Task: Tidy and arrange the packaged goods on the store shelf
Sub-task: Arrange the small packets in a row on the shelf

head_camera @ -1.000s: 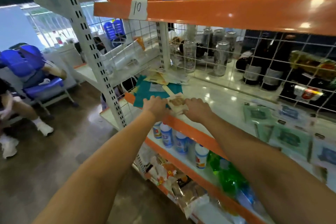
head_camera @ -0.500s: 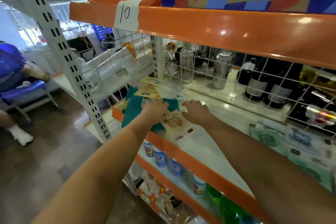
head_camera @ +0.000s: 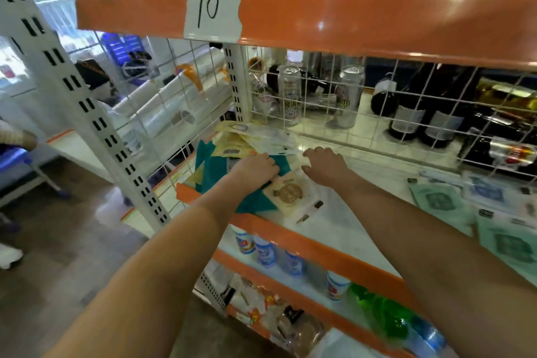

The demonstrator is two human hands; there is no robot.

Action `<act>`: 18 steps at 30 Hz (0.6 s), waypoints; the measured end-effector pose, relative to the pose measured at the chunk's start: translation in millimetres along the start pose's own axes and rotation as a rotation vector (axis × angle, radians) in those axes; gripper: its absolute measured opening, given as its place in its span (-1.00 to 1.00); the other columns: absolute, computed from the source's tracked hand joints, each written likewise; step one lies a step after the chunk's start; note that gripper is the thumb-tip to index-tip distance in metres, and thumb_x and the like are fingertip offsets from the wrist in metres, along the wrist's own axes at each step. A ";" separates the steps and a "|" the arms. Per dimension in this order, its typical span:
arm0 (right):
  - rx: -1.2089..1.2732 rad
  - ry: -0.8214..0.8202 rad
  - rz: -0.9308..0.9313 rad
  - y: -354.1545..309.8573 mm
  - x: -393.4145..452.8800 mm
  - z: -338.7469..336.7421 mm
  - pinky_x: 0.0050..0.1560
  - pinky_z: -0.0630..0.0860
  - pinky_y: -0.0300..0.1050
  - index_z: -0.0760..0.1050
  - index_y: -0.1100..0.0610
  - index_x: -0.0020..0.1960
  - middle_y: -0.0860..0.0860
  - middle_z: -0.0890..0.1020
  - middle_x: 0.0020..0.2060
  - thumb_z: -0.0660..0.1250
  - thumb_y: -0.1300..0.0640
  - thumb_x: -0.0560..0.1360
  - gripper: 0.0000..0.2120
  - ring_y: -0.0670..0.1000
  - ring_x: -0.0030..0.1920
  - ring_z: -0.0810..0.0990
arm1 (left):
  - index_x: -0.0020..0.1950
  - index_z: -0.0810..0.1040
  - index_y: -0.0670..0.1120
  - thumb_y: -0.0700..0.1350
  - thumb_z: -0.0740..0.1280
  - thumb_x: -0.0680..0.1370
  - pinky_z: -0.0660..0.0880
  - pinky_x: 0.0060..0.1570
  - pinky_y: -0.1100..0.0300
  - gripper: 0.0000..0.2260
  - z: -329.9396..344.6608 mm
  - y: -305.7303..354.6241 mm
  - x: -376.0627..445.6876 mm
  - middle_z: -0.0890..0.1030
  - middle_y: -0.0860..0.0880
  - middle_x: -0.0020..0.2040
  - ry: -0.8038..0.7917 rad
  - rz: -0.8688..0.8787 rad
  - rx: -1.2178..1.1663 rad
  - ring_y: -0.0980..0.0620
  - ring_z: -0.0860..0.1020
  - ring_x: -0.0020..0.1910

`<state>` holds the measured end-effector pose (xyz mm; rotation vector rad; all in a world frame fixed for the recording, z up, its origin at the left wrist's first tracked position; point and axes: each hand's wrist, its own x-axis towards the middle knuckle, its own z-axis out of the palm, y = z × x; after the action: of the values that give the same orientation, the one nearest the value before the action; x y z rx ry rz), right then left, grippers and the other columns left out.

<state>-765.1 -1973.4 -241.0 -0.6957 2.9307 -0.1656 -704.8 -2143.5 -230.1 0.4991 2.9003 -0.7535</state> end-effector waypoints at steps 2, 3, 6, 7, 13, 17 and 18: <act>-0.004 0.005 0.040 -0.5 -5.3 0.6 0.31 0.31 0.05 0.25 0.08 0.45 0.10 0.37 0.38 0.12 -0.01 0.61 -0.56 0.14 0.38 0.33 | 0.29 0.42 -0.11 -0.23 0.18 0.60 0.43 0.21 0.03 -0.74 -1.1 -2.0 0.6 0.47 -0.08 0.27 0.002 0.044 0.017 -0.07 0.43 0.22; -0.009 0.013 0.061 -0.4 -8.6 0.8 0.31 0.31 0.05 0.25 0.08 0.45 0.10 0.37 0.37 0.12 -0.02 0.61 -0.56 0.14 0.37 0.33 | 0.29 0.42 -0.12 -0.24 0.17 0.60 0.44 0.19 0.04 -0.74 -1.1 -3.1 0.9 0.47 -0.08 0.26 0.005 0.064 0.028 -0.08 0.44 0.22; -0.014 0.025 0.122 2.3 -20.0 -0.6 0.31 0.31 0.05 0.26 0.09 0.45 0.11 0.38 0.37 0.11 -0.01 0.61 -0.56 0.14 0.36 0.34 | 0.30 0.39 -0.15 -0.28 0.16 0.60 0.47 0.08 0.05 -0.73 -1.1 -5.9 0.2 0.46 -0.11 0.23 0.008 0.082 0.051 -0.09 0.47 0.20; -0.014 0.025 0.144 3.9 -24.8 -1.1 0.31 0.31 0.05 0.25 0.09 0.46 0.11 0.38 0.37 0.11 -0.01 0.61 -0.56 0.14 0.37 0.34 | 0.30 0.39 -0.15 -0.28 0.16 0.60 0.47 0.07 0.05 -0.73 -1.2 -6.3 -0.5 0.46 -0.10 0.23 0.019 0.080 0.042 -0.09 0.47 0.21; -0.004 0.053 0.315 17.8 -56.9 -3.6 0.33 0.29 0.06 0.23 0.10 0.47 0.11 0.37 0.38 0.08 0.01 0.62 -0.56 0.14 0.38 0.32 | 0.31 0.37 -0.12 -0.27 0.23 0.56 0.50 0.12 0.03 -0.68 0.9 -5.8 -3.4 0.45 -0.09 0.26 0.071 0.074 -0.037 -0.07 0.47 0.23; -0.005 0.052 0.439 22.6 -79.2 -5.4 0.32 0.29 0.05 0.22 0.09 0.47 0.11 0.37 0.37 0.07 0.01 0.63 -0.57 0.14 0.38 0.32 | 0.32 0.37 -0.13 -0.24 0.24 0.57 0.41 -0.11 0.09 -0.68 -3.2 4.9 -6.4 0.45 -0.09 0.26 0.111 0.088 0.017 -0.08 0.49 0.19; -0.006 0.049 0.460 23.6 -84.4 -5.4 0.32 0.29 0.04 0.22 0.09 0.47 0.11 0.37 0.37 0.06 0.01 0.63 -0.57 0.14 0.38 0.32 | 0.33 0.37 -0.13 -0.25 0.24 0.57 0.37 -0.14 0.11 -0.67 -3.6 8.2 -6.6 0.45 -0.10 0.27 0.123 0.098 0.040 -0.09 0.50 0.18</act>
<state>-701.4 -1913.8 -230.8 -0.0059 3.0405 -0.1272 -695.8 -2136.9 -229.5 0.7100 2.9508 -0.7943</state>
